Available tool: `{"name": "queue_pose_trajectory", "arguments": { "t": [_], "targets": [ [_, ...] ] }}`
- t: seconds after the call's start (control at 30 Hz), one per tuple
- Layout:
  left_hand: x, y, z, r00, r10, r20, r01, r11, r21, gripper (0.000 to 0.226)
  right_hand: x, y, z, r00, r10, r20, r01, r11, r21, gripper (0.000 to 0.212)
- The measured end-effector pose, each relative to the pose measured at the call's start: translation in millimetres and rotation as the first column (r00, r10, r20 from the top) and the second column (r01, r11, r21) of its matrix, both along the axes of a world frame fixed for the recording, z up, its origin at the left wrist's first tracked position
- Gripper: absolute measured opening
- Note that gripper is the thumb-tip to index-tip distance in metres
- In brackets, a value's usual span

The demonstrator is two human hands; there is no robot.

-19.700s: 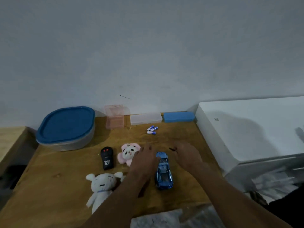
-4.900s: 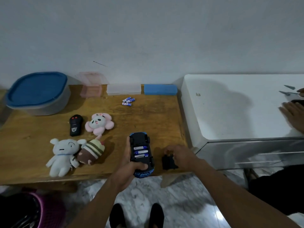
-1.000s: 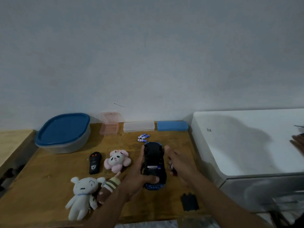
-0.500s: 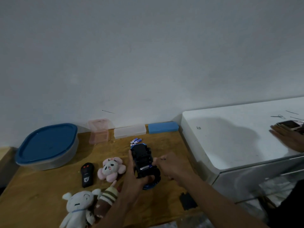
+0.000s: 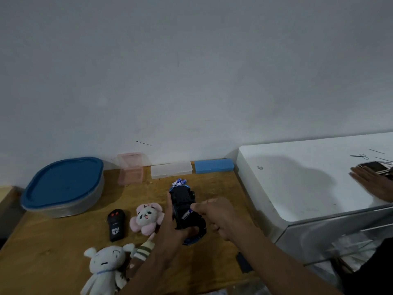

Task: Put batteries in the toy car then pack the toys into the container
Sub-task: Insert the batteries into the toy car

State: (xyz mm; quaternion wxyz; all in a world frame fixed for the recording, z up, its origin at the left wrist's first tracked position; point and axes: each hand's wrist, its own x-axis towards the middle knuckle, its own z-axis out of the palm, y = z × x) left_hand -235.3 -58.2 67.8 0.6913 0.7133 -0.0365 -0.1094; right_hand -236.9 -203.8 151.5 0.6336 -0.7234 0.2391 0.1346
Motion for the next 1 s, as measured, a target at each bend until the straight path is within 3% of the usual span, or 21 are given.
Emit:
{"name": "queue_pose_trajectory", "arguments": {
  "t": [0.27, 0.37, 0.5, 0.6, 0.67, 0.77, 0.87, 1.0],
  "targets": [
    [3.5, 2.2, -2.2, 0.998, -0.036, -0.044, 0.033, 0.997, -0.07, 0.122, 11.8, 9.0, -1.4, 0.985, 0.075, 0.152, -0.035, 0.967, -0.252, 0.011],
    [5.1, 5.7, -1.3, 0.997, -0.065, -0.042, 0.062, 0.995, -0.084, 0.124, 9.5, 5.4, -4.5, 0.971, 0.116, 0.207, -0.057, 0.961, -0.271, 0.013],
    [4.0, 3.8, -0.1, 0.991, -0.128, -0.035, 0.124, 0.988, -0.091, 0.123, 6.6, 1.1, -2.7, 0.967, 0.071, 0.245, -0.036, 0.989, -0.144, 0.015],
    [1.2, 0.9, 1.7, 0.989, -0.144, -0.02, 0.142, 0.987, -0.075, 0.12, 5.2, -8.0, -4.6, 0.985, -0.013, 0.172, -0.006, 0.994, 0.111, 0.022],
    [-2.2, -0.7, 2.7, 0.989, -0.15, -0.011, 0.149, 0.986, -0.069, 0.116, 4.6, -15.7, -6.6, 0.991, -0.082, 0.108, 0.037, 0.93, 0.365, 0.027],
    [-8.6, -3.2, 2.9, 0.987, -0.16, -0.033, 0.157, 0.985, -0.067, 0.113, 1.8, -23.5, -7.8, 0.987, -0.161, 0.005, 0.119, 0.752, 0.649, 0.027],
    [-14.5, -6.4, -0.6, 0.979, -0.171, -0.11, 0.16, 0.982, -0.099, 0.121, -3.5, -30.2, -9.3, 0.976, -0.206, -0.072, 0.195, 0.679, 0.708, 0.028],
    [-18.7, -8.4, -9.3, 0.952, -0.222, -0.209, 0.199, 0.972, -0.125, 0.123, -11.0, -40.2, -13.4, 0.977, -0.179, -0.113, 0.212, 0.836, 0.505, 0.031]
  ]
}}
